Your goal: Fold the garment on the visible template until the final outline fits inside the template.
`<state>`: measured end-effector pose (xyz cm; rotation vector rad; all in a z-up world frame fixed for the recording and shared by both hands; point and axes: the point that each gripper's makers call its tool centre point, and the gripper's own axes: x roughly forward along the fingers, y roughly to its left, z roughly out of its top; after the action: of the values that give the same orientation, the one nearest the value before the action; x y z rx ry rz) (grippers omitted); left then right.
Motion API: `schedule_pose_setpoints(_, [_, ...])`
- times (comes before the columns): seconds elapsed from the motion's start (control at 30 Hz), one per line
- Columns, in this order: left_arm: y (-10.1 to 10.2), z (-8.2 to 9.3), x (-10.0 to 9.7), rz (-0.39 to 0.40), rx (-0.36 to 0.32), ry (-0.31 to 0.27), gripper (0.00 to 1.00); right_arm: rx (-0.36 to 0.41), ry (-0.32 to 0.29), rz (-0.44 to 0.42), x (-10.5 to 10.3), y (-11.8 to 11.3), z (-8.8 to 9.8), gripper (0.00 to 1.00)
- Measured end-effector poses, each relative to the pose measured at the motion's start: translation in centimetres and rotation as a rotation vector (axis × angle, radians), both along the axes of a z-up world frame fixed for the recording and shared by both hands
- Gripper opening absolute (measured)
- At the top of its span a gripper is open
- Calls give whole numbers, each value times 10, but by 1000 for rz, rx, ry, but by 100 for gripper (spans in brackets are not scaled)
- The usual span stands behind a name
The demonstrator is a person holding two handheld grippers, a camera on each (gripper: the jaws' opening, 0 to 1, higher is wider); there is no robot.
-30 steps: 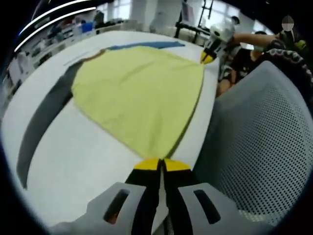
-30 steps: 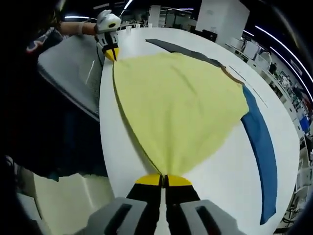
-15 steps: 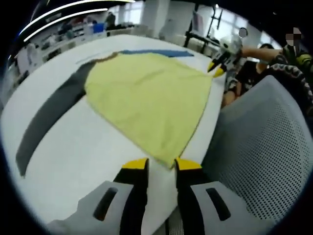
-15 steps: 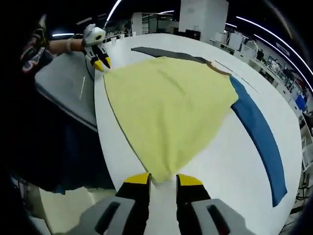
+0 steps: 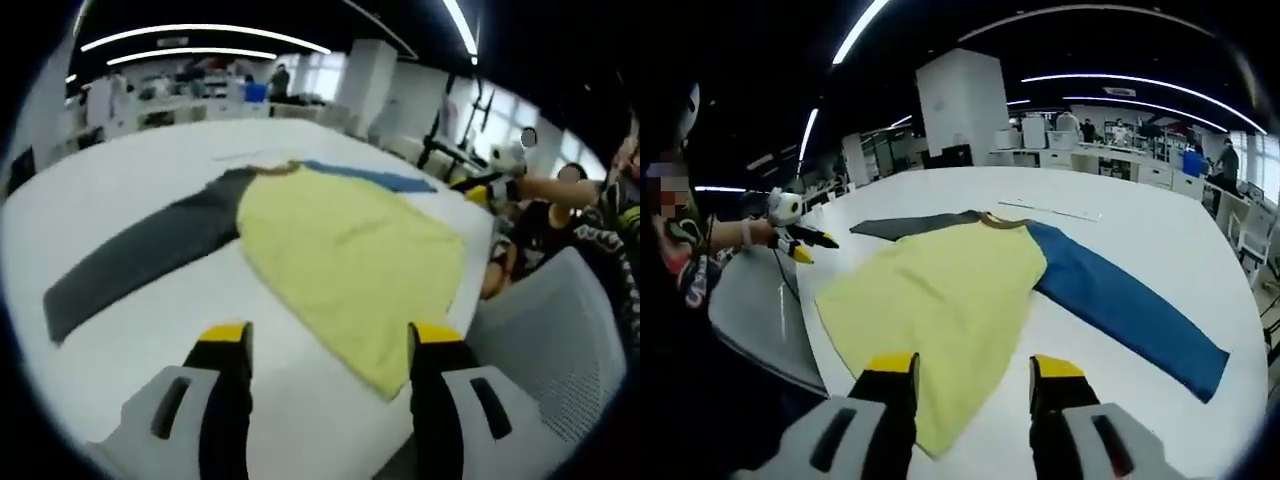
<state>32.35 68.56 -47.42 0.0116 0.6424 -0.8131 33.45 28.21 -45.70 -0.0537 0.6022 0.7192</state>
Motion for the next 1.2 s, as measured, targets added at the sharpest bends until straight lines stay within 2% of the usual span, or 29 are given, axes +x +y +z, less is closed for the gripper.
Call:
schedule_pose_setpoints(0.1, [5,4,7,25,3,-13,67,9,-8,-52,10,-6,2,57])
schedule_pose_setpoints(0.13, [6,7,9,38,-3,-19,67,-11,-12,-61,13,-8,1,57])
schedule_pose_setpoints(0.2, [8,11,13,67,-22,-19,66,-58,-66,-88,21,-17,2,54])
schedule_pose_setpoints(0.3, [10,11,17,86,-15,-26,69,-16,-50,-133,27,-21,4,61])
schedule_pose_setpoints(0.43, [12,13,21,112,-23,-24,66,-78,-80,-177,36,-36,5,54])
schedule_pose_setpoints(0.5, [14,12,21,120,-24,-3,60,-58,-78,-203,38,-38,10,54])
schedule_pose_setpoints(0.63, [18,14,26,148,-48,-5,59,-25,-98,-264,50,-52,20,54])
schedule_pose_setpoints(0.7, [20,15,29,171,-65,18,61,-8,-101,-298,54,-58,24,58])
schedule_pose_setpoints(0.9, [27,22,39,178,-52,-2,65,-32,-117,-382,51,-62,33,81])
schedule_pose_setpoints(0.97, [29,26,43,179,-47,-13,68,-33,-106,-400,50,-64,32,90])
schedule_pose_setpoints(1.07, [33,30,49,187,-40,-27,72,-54,-103,-430,49,-73,30,99])
schedule_pose_setpoints(1.2, [34,31,53,194,-42,-34,75,-56,-86,-469,47,-86,28,99])
